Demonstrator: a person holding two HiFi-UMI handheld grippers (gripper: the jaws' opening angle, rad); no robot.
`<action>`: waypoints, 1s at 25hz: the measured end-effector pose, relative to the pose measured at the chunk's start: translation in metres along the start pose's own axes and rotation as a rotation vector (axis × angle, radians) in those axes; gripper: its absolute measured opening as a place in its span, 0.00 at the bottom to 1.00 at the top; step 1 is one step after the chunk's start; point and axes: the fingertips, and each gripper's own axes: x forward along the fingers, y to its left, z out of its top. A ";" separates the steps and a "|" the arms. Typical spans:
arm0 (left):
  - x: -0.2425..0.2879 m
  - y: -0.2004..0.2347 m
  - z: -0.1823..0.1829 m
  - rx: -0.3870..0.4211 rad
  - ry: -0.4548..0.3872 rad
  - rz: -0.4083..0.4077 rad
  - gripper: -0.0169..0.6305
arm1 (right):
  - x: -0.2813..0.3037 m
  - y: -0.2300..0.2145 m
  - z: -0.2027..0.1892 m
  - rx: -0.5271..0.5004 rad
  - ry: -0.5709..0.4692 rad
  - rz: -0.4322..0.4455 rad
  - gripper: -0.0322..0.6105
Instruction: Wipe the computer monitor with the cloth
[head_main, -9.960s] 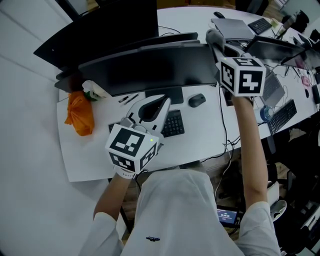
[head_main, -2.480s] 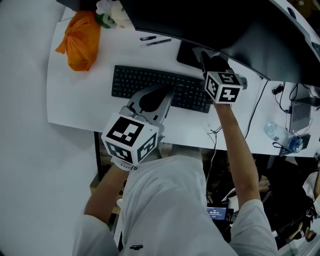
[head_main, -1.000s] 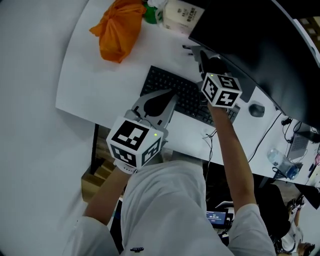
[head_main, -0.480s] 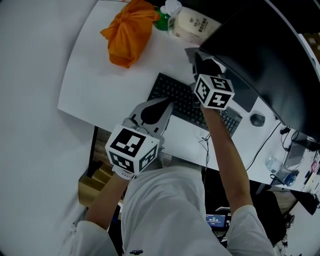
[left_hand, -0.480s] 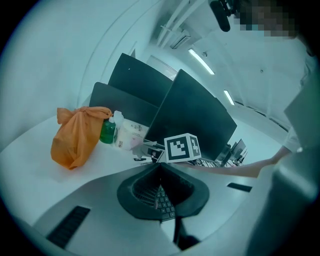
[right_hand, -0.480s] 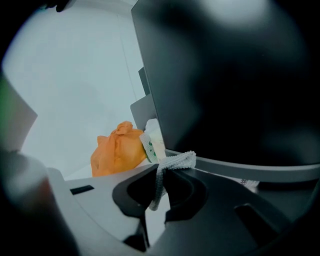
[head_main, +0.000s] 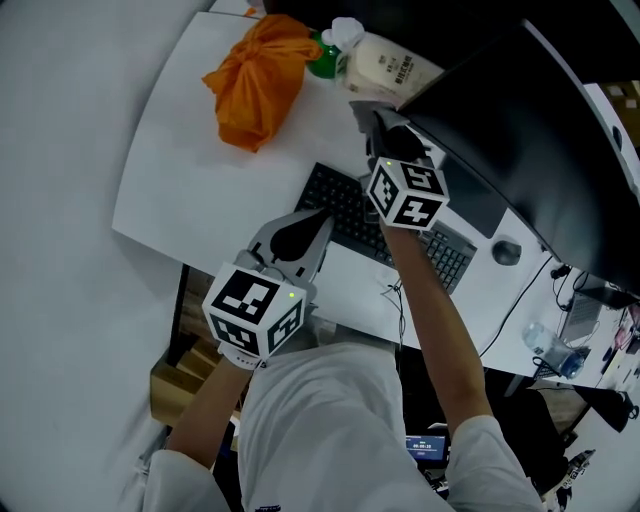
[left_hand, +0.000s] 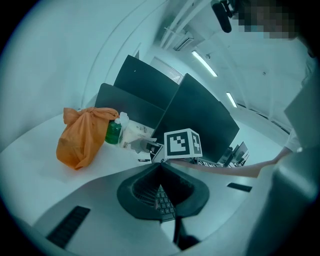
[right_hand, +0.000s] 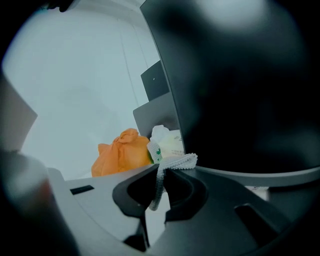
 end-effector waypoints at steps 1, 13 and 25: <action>0.000 0.000 0.001 -0.001 -0.003 -0.001 0.05 | 0.000 0.001 0.002 -0.001 -0.007 -0.008 0.10; -0.004 -0.003 0.006 0.007 -0.012 -0.010 0.05 | -0.008 0.000 0.033 0.074 -0.096 -0.130 0.10; -0.007 -0.012 0.018 0.034 -0.033 -0.023 0.05 | -0.026 0.006 0.070 0.068 -0.159 -0.124 0.10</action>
